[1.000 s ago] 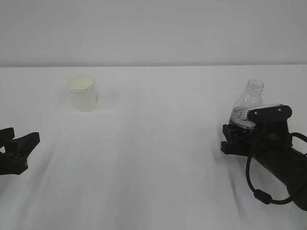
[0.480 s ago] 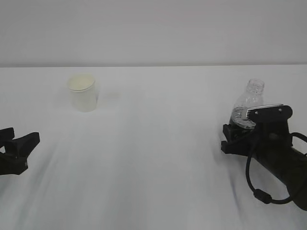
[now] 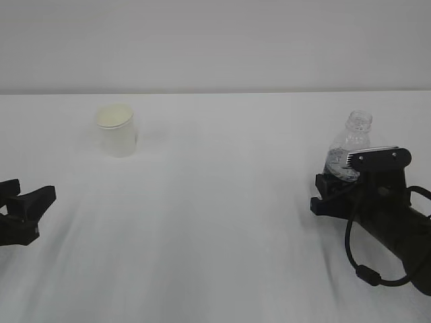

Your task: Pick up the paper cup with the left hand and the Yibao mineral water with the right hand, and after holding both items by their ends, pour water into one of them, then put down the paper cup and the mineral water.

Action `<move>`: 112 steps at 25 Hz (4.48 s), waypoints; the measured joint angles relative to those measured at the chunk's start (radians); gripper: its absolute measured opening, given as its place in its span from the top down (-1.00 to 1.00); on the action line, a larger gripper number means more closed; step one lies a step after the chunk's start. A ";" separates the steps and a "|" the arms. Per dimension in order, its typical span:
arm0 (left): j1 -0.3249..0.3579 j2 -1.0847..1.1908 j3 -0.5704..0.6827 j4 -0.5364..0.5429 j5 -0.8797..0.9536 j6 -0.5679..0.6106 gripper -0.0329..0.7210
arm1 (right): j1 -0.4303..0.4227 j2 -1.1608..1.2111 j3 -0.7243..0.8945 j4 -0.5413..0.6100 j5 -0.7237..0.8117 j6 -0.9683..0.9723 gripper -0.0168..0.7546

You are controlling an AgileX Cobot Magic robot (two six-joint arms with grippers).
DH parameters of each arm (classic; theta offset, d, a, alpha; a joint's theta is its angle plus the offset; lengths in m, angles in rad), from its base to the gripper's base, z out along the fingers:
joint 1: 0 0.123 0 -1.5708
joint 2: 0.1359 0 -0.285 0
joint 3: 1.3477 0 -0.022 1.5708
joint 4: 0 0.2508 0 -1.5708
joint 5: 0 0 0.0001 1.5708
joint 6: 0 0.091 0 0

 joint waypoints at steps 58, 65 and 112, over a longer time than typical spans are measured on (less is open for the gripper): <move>0.000 0.009 0.000 0.000 0.000 0.000 -0.33 | 0.000 -0.187 0.166 -0.104 -0.044 0.012 -0.10; 0.000 0.016 0.000 0.000 0.000 0.000 -0.33 | 0.000 -0.240 0.190 -0.152 -0.044 0.035 -0.10; 0.000 0.317 -0.325 0.063 -0.002 0.011 -0.55 | 0.000 -0.421 0.212 -0.452 0.073 0.202 -0.09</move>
